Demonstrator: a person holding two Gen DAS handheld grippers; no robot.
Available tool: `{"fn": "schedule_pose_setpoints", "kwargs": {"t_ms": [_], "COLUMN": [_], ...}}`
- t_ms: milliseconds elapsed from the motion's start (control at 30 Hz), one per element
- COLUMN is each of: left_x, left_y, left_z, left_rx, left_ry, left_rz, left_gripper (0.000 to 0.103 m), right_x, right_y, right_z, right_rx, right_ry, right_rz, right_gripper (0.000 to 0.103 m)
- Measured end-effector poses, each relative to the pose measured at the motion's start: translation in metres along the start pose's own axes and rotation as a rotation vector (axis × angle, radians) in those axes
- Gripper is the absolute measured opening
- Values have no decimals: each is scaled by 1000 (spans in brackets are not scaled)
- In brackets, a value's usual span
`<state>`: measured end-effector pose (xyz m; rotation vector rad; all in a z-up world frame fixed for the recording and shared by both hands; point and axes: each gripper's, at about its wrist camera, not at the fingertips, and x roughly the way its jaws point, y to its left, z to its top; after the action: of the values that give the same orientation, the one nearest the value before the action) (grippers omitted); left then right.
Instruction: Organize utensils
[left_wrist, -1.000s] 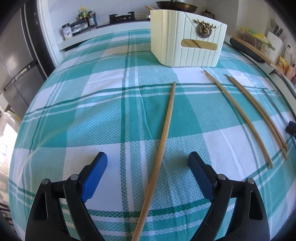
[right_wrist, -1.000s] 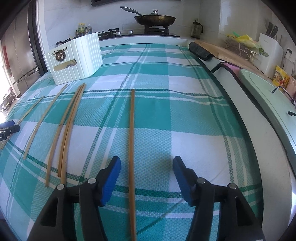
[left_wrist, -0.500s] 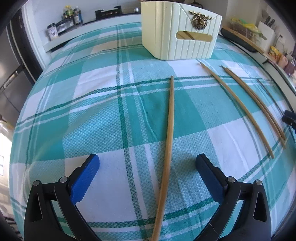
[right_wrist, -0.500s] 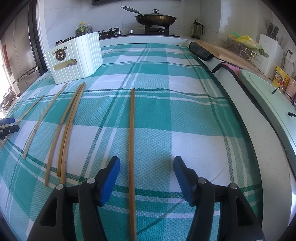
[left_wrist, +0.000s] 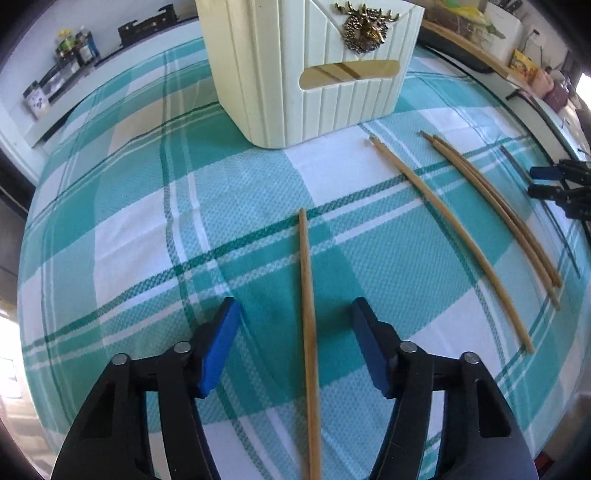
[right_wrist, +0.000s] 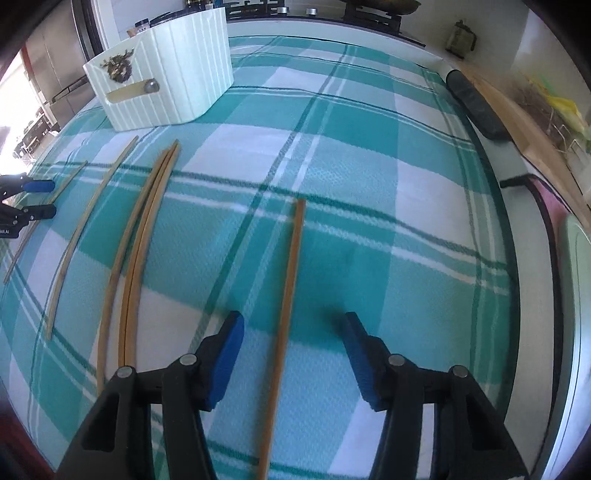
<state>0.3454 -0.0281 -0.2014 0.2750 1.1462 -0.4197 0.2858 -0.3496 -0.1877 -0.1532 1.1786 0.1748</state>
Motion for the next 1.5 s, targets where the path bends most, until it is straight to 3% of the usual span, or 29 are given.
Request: {"fn": "schedule_pose_setpoints", "kwargs": {"t_ms": [33,100,133,167,300,567,833,1000,1200,1500], "left_x": [0,1,1,0,-25,-136,-202,-217,-234,-281], "left_y": [0,-1,-2,-1,8,5,-7,-9,-3,20], "left_z": [4,8,9,9,-1,-31,-53,-54,-46,22], "left_rx": [-4,-11,-16,-24,-95,-149,-160,-159,-156,-206], "left_ry": [0,-3,-3,-7,-88,-373,-543,-575,-610,-765], "left_rz": [0,-2,0,3,-22,-69,-85,-80,-82,-53], "left_gripper": [39,6,5,5,4,4,4,4,4,4], "right_x": [4,10,15,17,3,-118,-204,-223,-231,-253], "right_y": [0,-1,-1,-1,3,34,53,65,63,63], "right_z": [11,27,35,41,48,17,-7,-7,6,75], "right_rx": [7,25,40,52,128,89,77,44,50,14], "right_ry": [-8,-20,-17,-21,-88,-403,-620,-694,-711,-813], "right_rz": [0,9,15,9,33,113,121,96,95,76], "right_gripper": [46,16,8,6,6,6,6,6,6,6]}}
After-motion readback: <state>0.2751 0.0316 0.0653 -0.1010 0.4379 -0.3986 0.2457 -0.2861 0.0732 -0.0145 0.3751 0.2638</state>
